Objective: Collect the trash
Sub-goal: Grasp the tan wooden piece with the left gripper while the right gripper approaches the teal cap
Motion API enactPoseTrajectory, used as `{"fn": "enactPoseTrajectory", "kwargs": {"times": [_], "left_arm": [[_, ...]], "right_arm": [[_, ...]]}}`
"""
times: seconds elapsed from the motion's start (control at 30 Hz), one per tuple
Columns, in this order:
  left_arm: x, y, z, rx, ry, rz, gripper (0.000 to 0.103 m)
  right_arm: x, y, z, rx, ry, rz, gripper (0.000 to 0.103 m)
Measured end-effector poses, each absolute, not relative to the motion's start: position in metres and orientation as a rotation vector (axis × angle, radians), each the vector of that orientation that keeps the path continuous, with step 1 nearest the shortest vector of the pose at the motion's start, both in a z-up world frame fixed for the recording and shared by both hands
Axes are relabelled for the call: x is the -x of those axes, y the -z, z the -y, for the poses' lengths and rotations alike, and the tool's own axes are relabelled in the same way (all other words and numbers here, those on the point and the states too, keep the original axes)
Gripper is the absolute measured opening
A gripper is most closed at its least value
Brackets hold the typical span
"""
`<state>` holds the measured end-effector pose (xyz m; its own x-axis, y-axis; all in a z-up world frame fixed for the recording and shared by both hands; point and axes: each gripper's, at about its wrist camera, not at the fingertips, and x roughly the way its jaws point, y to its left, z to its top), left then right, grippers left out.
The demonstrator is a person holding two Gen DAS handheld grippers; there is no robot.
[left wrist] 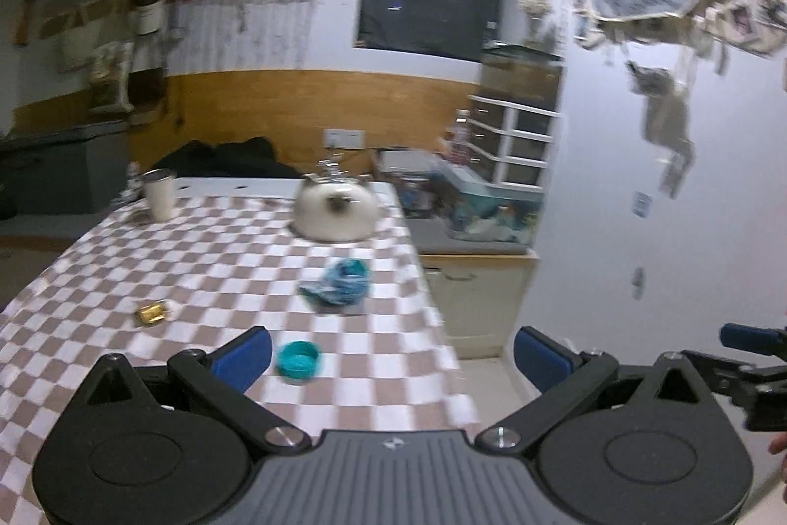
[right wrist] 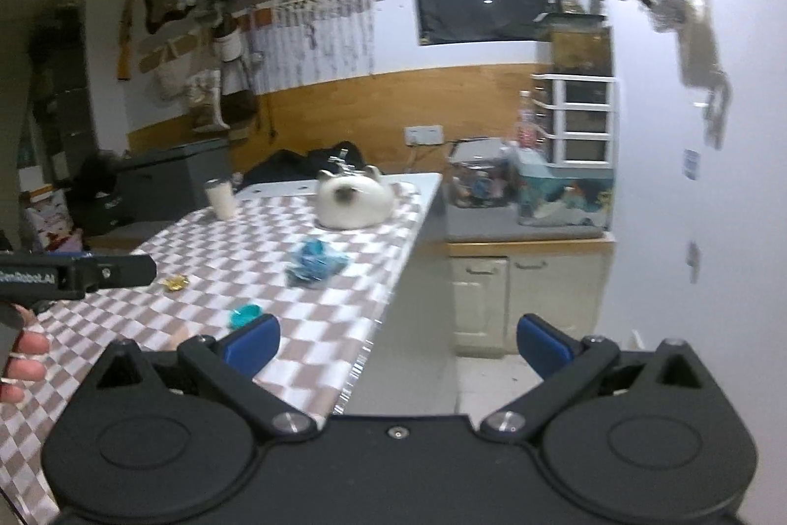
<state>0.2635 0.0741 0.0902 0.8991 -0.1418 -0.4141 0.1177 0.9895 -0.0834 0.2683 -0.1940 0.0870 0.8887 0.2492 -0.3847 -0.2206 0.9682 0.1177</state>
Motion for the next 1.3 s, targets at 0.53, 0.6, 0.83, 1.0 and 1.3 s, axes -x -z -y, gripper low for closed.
{"fn": "enactPoseTrajectory", "kwargs": {"times": [0.53, 0.6, 0.83, 1.0, 1.3], "left_arm": [[-0.342, 0.020, -0.160, 0.295, -0.102, -0.586, 0.102], [-0.351, 0.028, -0.158, 0.277, -0.115, -0.597, 0.102], [-0.367, 0.055, -0.160, 0.140, -0.166, -0.658, 0.094], [-0.364, 0.062, -0.181, 0.085, -0.195, -0.661, 0.094], [-0.359, 0.059, -0.208, 0.062, -0.188, -0.638, 0.071]], "right_arm": [[-0.347, -0.060, 0.122, -0.110, -0.316, -0.459, 0.103], [-0.353, -0.056, 0.117, -0.104, -0.321, -0.470, 0.103], [-0.370, -0.045, 0.100, -0.081, -0.340, -0.502, 0.103], [-0.383, -0.038, 0.084, -0.074, -0.363, -0.517, 0.103], [-0.404, -0.018, 0.048, -0.055, -0.412, -0.561, 0.103]]}}
